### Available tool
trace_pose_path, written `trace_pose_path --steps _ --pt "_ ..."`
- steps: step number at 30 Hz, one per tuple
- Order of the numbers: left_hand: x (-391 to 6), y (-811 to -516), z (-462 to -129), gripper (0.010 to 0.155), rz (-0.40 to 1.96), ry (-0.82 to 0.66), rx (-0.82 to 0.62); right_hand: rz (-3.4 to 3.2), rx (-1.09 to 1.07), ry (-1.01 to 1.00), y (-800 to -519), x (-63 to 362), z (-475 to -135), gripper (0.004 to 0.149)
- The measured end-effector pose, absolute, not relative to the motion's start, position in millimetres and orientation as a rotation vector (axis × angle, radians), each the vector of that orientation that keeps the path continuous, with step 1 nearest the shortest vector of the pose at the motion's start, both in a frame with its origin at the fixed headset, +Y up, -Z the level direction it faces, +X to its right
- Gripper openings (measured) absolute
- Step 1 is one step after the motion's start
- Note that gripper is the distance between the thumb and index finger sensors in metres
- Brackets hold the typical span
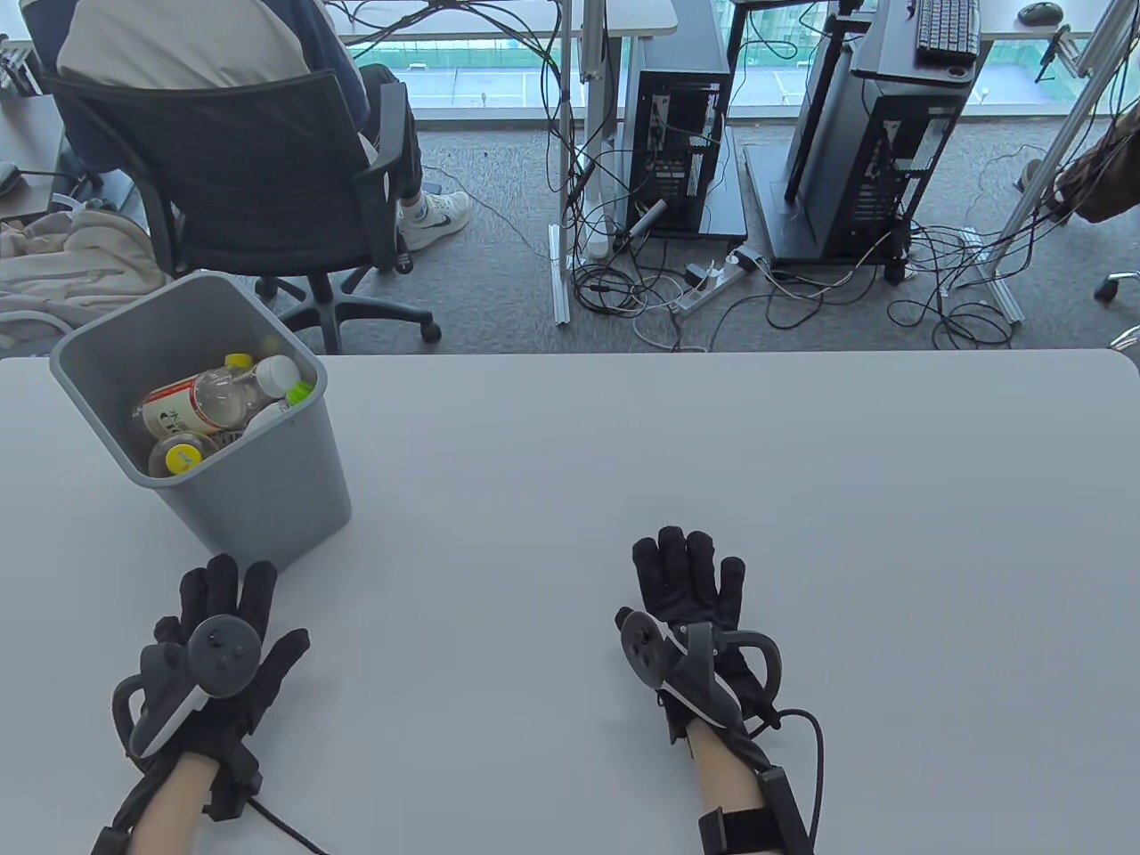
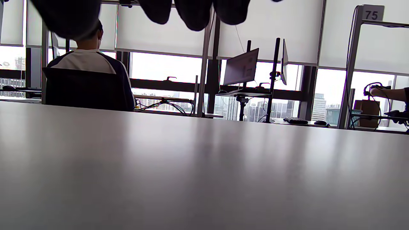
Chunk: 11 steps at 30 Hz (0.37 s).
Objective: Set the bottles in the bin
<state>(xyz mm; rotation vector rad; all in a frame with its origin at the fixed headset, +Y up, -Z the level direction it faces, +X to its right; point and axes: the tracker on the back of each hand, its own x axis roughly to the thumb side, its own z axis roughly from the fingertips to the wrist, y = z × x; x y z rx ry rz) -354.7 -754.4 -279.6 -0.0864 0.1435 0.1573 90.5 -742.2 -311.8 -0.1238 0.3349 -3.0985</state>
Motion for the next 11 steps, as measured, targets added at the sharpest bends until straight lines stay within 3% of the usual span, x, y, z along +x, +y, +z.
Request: trace_pose_path --steps 11 --pt "-355.5 -755.4 -279.5 0.084 0.155 0.155 -0.113 -3.125 -0.122 0.341 -739.9 89.8 -312.7 0.076"
